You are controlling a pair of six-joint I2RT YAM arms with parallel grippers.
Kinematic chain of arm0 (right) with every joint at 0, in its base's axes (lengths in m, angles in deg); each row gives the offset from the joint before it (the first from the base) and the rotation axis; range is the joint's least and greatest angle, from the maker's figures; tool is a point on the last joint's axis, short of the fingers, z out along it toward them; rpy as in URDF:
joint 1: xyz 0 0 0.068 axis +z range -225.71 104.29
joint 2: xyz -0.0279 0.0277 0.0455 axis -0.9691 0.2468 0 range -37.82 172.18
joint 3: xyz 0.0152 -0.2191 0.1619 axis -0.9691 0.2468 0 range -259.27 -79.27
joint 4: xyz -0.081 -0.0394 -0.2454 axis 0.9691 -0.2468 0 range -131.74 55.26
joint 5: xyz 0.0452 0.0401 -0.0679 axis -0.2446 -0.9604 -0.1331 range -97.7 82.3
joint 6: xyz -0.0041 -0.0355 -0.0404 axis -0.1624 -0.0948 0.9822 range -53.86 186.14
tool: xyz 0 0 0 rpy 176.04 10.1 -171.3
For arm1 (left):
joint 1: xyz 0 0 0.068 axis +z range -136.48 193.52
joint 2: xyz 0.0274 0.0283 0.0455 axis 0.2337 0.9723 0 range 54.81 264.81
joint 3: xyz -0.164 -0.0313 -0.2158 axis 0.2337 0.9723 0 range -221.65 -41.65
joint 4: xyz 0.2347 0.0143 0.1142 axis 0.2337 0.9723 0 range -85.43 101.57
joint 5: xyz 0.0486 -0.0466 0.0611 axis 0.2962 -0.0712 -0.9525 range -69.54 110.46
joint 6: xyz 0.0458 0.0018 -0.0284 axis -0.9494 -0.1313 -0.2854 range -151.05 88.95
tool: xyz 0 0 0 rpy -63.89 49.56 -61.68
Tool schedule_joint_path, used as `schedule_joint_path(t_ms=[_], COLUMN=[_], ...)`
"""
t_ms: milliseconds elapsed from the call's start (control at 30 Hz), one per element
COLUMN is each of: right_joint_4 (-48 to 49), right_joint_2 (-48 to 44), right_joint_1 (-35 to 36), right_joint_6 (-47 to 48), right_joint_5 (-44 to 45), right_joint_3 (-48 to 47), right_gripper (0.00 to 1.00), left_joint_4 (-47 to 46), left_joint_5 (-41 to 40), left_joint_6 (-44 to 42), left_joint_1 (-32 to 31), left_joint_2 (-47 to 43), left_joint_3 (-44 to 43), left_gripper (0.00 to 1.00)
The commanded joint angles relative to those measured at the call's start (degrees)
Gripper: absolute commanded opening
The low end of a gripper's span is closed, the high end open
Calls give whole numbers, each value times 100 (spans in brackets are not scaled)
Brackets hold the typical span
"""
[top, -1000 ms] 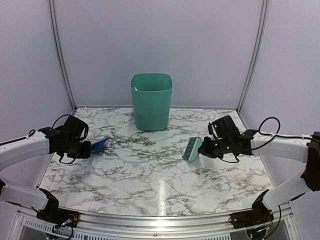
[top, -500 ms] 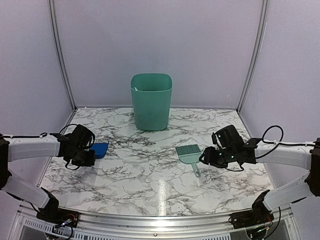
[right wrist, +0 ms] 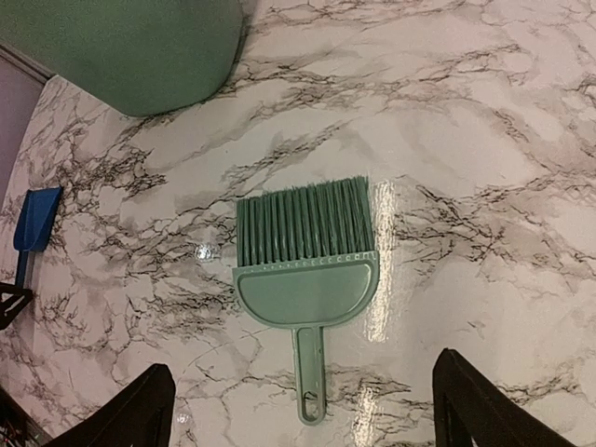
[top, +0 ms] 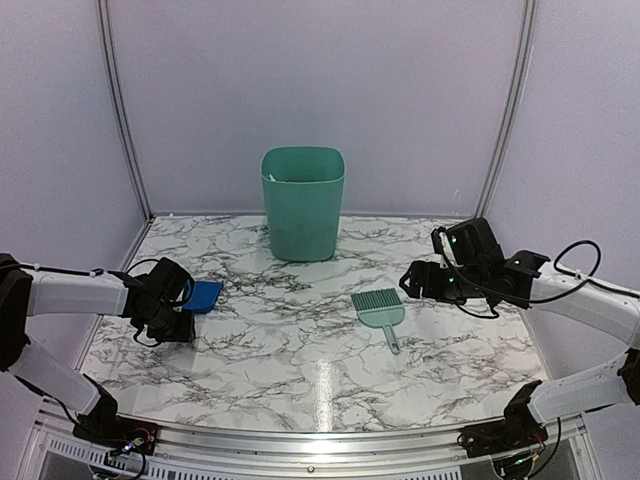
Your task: Sweep away the paper scraps from the table
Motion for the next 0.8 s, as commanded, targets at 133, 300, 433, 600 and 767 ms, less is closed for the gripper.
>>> schedule_joint_path(t_ms=[133, 300, 433, 600, 767], right_joint_4=[-275, -251, -61, 2, 86], right_joint_2=[-457, -654, -688, -659, -699], right_joint_1=[-35, -35, -35, -37, -35], right_joint_6=[546, 790, 949, 894, 948], right_joint_5=[289, 515, 489, 569, 714], right_joint_3=[-622, -1021, -1116, -1209, -1234], right_gripper=[90, 92, 93, 93, 94], left_joint_4=[263, 404, 384, 238, 119], left_joint_5=[150, -216, -509, -800, -927], left_joint_6=[71, 59, 89, 50, 83], left_joint_1=[-15, -15, -14, -7, -8], left_joint_2=[-637, -1331, -1863, -2288, -2537], left_joint_3=[-122, -335, -338, -129, -33], left_gripper=[85, 99, 99, 99, 99])
